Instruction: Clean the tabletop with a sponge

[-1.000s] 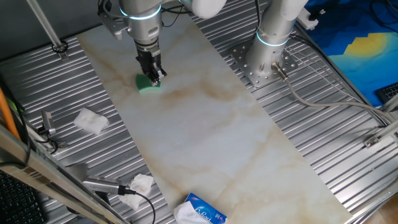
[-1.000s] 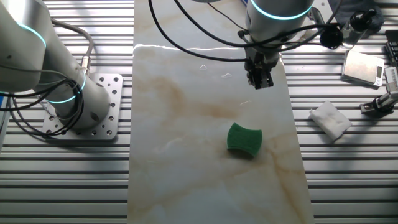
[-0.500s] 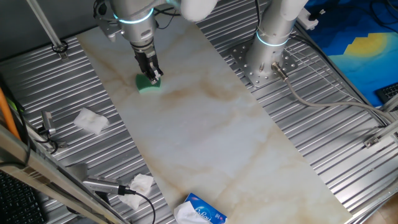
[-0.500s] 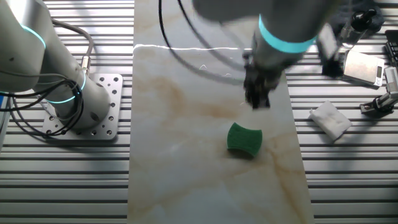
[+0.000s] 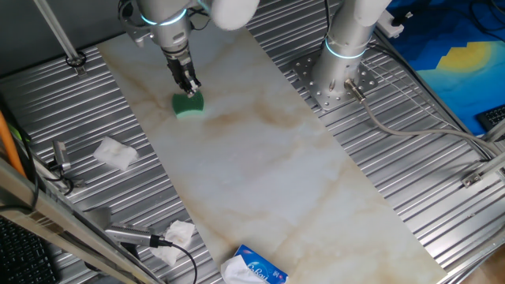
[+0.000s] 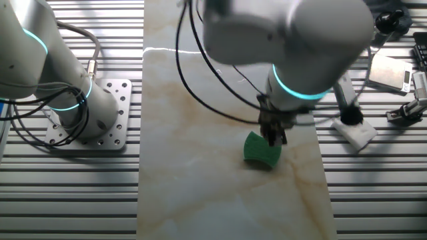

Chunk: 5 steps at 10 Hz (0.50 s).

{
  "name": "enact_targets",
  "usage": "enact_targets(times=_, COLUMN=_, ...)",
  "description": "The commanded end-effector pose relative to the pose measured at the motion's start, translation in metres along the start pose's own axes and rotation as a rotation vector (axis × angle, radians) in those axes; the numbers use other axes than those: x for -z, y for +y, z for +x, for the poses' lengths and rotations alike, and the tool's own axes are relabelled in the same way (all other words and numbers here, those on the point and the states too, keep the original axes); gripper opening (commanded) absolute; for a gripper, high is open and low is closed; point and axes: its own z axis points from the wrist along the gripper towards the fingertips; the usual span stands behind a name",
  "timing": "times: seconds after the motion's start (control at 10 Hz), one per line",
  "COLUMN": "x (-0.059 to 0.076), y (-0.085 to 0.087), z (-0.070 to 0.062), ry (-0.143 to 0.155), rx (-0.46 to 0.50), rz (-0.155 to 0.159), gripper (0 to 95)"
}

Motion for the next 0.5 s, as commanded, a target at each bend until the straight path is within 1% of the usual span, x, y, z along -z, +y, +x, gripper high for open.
enact_targets(times=0.1, x=0.0019, y=0.0000, z=-0.0016, ry=0.034, rx=-0.034, rz=-0.001, gripper=0.0)
enact_targets(times=0.4, x=0.0028, y=-0.0009, z=-0.0026, ry=0.034, rx=-0.045, rz=-0.003, gripper=0.0)
enact_targets(times=0.5, x=0.0029, y=-0.0011, z=-0.0025, ry=0.032, rx=-0.027, rz=0.008, gripper=0.0)
